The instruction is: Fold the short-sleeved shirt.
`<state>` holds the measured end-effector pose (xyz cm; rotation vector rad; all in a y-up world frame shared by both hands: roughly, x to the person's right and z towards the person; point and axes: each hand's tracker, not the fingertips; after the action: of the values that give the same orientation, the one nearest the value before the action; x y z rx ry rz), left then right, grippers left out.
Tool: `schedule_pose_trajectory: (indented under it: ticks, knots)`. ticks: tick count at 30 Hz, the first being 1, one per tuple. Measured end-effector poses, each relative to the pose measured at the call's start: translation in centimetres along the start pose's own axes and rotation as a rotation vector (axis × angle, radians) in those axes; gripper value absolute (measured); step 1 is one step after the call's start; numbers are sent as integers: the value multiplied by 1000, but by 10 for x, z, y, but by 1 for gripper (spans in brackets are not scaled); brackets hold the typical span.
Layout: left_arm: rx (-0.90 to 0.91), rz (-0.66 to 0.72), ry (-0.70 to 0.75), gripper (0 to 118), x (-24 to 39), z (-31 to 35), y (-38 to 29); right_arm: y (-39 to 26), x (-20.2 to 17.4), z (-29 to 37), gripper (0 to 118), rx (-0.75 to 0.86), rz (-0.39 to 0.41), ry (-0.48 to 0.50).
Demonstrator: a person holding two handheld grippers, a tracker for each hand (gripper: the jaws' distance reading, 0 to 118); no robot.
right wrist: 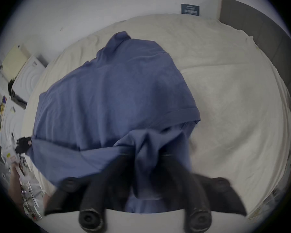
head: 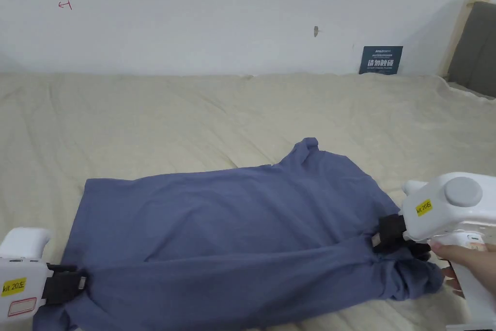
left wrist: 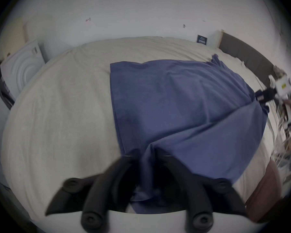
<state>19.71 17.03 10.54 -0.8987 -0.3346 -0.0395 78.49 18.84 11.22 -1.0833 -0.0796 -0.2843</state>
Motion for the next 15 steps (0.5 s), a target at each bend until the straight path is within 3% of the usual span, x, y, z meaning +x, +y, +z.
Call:
schedule_pose_trajectory:
  ticks: [1, 2, 3, 5, 13, 14, 15]
  knots:
    - [15, 18, -6, 77, -2, 1, -1, -2, 4, -2, 81, 31, -28, 9]
    - [19, 26, 2, 100, -2, 1, -2, -7, 9, 0, 93, 82, -60, 34]
    - [34, 38, 17, 117, -2, 3, -3, -11, 15, 6, 93, 133, -97, 46]
    - [96, 57, 17, 118, -4, 15, -5, -19, 24, 22, 93, 245, -145, 94]
    - [275, 119, -30, 118, 8, 95, -23, -77, 19, 122, 93, 542, -108, 119]
    - [294, 135, -53, 115, 12, 106, -32, -93, 18, 134, 92, 599, -106, 148]
    - [322, 148, -66, 105, 17, 116, -42, -109, 15, 143, 90, 649, -88, 193]
